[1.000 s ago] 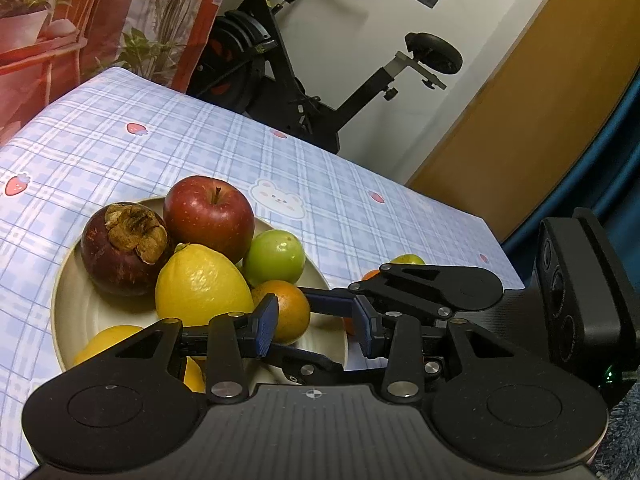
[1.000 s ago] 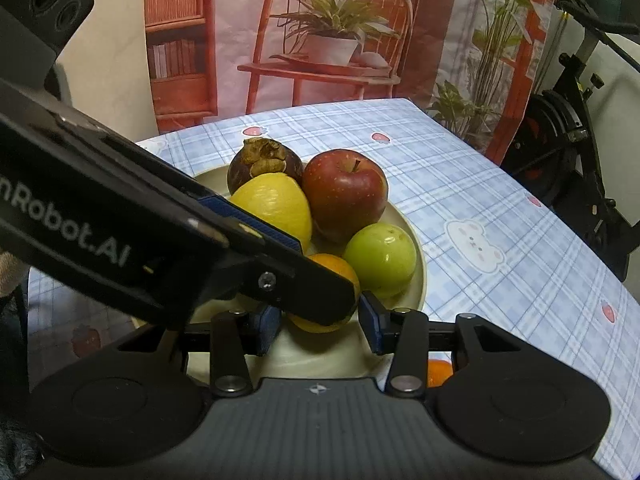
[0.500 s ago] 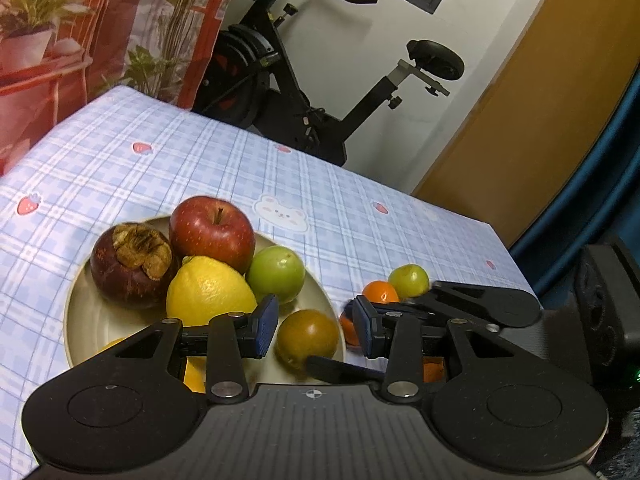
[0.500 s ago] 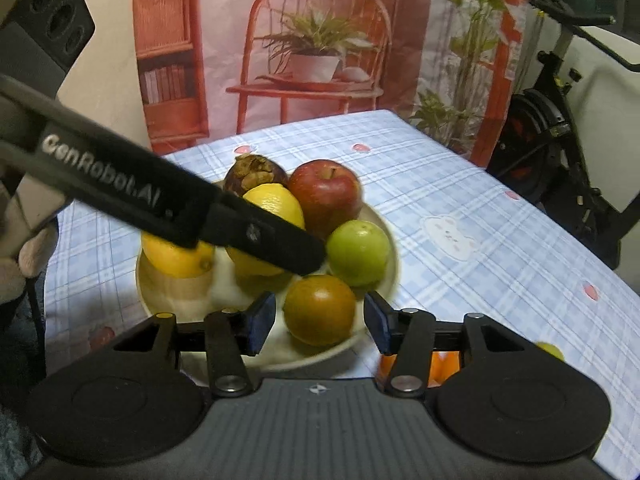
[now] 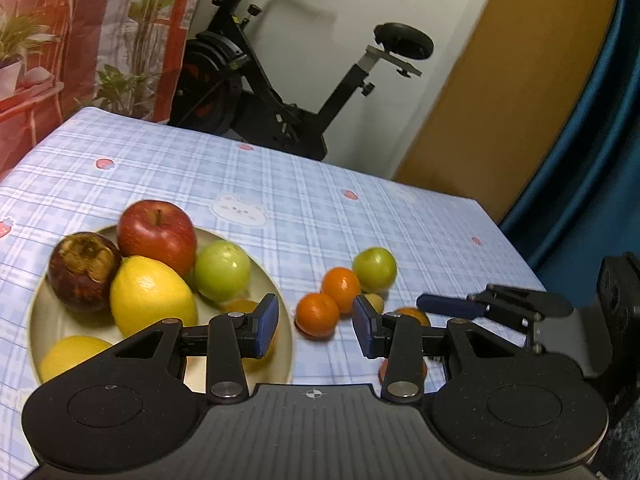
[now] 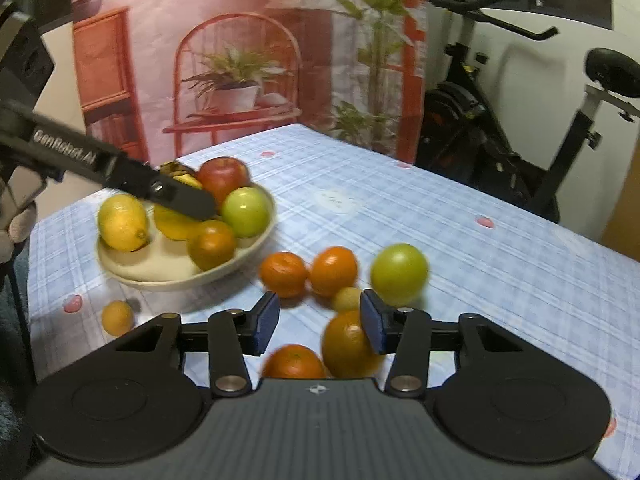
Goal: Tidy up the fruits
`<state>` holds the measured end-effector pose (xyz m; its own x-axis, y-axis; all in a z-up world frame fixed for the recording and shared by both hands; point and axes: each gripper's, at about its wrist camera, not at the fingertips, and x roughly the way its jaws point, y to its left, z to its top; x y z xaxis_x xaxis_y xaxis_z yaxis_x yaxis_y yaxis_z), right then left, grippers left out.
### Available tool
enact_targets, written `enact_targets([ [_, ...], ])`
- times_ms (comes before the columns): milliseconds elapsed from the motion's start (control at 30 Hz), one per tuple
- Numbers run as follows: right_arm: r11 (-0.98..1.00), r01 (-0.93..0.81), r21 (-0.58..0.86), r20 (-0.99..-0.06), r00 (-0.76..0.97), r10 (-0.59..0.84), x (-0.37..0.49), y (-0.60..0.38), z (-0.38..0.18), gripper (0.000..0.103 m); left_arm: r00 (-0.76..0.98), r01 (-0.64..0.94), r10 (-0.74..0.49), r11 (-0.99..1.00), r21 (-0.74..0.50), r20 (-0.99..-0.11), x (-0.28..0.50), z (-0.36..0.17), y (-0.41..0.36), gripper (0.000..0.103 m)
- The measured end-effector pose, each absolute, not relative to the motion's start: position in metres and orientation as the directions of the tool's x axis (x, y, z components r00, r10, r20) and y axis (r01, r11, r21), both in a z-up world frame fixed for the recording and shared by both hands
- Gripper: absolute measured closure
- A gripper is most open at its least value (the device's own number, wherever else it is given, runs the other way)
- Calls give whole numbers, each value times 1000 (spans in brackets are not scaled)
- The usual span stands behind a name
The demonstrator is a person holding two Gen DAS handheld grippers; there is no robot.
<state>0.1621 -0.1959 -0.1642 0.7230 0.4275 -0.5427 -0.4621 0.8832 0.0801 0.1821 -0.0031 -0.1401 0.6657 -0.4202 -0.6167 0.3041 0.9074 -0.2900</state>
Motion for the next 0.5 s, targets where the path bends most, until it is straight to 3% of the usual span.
enact_targets([
  [267, 887, -453, 89, -571, 706, 418, 179, -203, -166, 63, 656, 293, -401, 916, -274, -640, 172, -141, -6, 61],
  [500, 858, -508, 73, -676, 608, 417, 212, -193, -170, 70, 612, 210, -337, 941, -265, -715, 143, -140, 6, 61],
])
